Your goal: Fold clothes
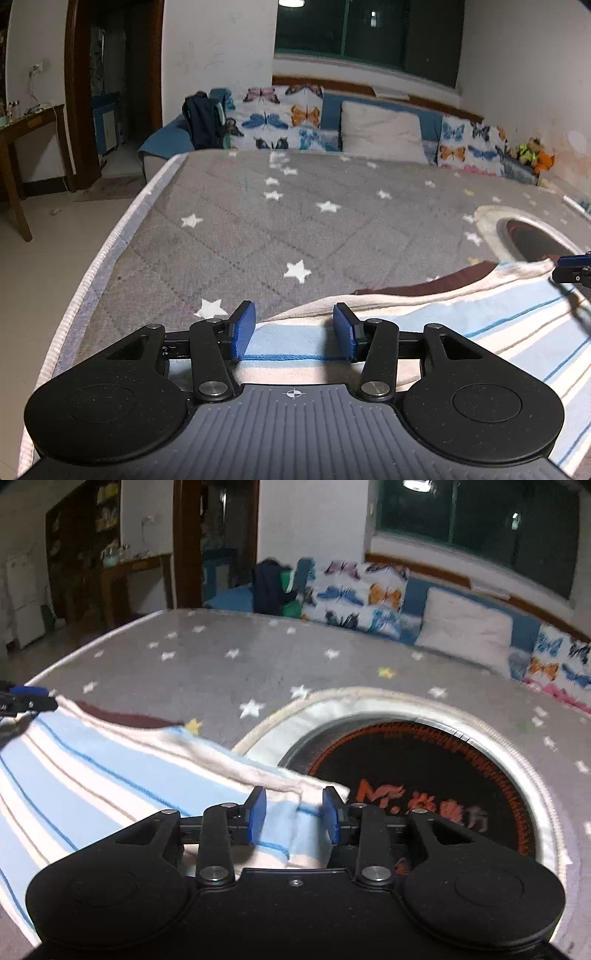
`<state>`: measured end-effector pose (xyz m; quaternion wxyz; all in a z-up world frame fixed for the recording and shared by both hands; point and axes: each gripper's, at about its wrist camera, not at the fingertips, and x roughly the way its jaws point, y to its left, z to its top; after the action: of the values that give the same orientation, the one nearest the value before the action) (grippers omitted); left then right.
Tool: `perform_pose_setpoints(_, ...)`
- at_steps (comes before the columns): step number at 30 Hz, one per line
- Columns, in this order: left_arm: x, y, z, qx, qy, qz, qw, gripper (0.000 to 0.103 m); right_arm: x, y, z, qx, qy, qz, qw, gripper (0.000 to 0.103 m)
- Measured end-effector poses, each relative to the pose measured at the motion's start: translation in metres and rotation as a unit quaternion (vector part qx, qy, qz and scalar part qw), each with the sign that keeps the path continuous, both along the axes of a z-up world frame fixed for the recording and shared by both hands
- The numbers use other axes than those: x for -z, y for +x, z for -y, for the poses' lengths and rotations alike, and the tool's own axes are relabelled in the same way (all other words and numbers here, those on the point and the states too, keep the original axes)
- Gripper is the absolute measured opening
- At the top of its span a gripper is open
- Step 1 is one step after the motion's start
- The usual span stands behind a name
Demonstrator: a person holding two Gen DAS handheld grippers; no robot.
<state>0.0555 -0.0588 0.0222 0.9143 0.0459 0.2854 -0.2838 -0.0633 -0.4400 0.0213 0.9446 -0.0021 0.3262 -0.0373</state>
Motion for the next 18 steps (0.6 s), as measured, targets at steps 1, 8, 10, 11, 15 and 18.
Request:
perform_pose_setpoints(1, -0.003, -0.006, -0.002, 0.003, -0.008, 0.003, 1.0000, 0.049, -0.004, -0.006, -0.004, -0.007, -0.001, 0.008, 1.000, 0.035)
perform_pose_setpoints(8, -0.009, -0.065, -0.012, 0.031, -0.005, 0.027, 0.9991, 0.053, -0.011, -0.043, -0.038, -0.079, 0.024, 0.008, 0.997, 0.035)
perform_pose_setpoints(10, -0.005, -0.078, -0.016, 0.034, 0.003, 0.027, 0.9991, 0.053, -0.006, -0.054, -0.046, -0.089, 0.026, 0.003, 0.996, 0.035)
perform_pose_setpoints(11, -0.003, -0.083, -0.018, 0.034, 0.010, 0.027, 0.9990, 0.053, -0.002, -0.060, -0.049, -0.091, 0.027, -0.001, 0.995, 0.035)
perform_pose_setpoints(15, 0.011, -0.095, -0.026, 0.020, 0.040, 0.021, 0.9988, 0.053, 0.002, -0.082, -0.042, -0.073, 0.029, 0.003, 0.997, 0.036)
perform_pose_setpoints(18, 0.018, -0.098, -0.034, 0.007, 0.048, 0.026, 0.9985, 0.054, 0.005, -0.099, -0.035, -0.057, 0.031, 0.008, 0.998, 0.035)
